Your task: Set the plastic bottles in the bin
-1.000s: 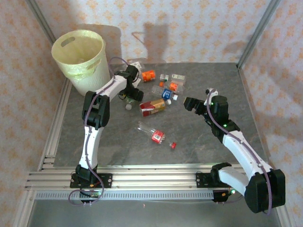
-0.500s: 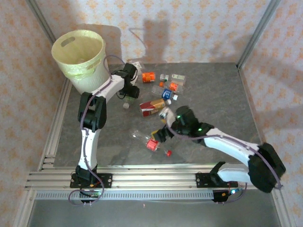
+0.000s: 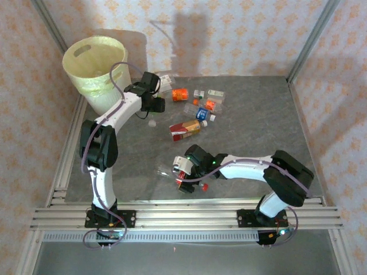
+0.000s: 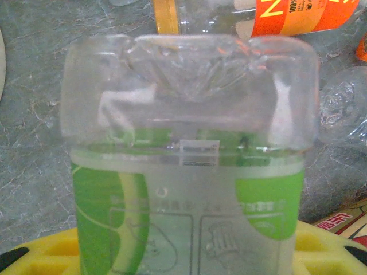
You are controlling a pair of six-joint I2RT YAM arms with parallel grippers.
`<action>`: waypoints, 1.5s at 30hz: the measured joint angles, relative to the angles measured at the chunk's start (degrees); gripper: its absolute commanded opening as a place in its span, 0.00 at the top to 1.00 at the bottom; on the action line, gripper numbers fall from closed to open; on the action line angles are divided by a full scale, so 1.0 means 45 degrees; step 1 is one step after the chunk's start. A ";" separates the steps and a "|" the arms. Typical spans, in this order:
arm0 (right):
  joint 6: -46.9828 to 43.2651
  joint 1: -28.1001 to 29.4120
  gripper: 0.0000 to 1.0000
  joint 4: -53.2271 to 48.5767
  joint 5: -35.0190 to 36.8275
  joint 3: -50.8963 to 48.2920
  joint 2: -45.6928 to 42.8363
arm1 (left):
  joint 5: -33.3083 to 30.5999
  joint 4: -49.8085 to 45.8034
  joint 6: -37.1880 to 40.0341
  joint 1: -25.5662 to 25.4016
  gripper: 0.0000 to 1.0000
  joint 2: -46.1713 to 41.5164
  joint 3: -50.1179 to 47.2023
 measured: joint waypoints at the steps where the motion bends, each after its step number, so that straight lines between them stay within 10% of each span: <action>1: 0.0005 -0.0005 0.06 0.0049 0.0151 0.0010 0.0121 | 0.0005 -0.0005 -0.0029 0.0000 0.46 -0.0019 -0.0019; 18: 0.0811 -0.0515 0.38 0.1054 0.2681 0.0452 -0.0189 | -0.0432 0.0408 -0.0918 -0.0180 0.48 -0.2696 0.1817; 45: 0.5430 -0.1855 0.45 0.2307 0.7723 -0.2098 -0.6105 | -0.8485 0.2463 -0.2147 0.1243 0.47 -0.1409 0.5872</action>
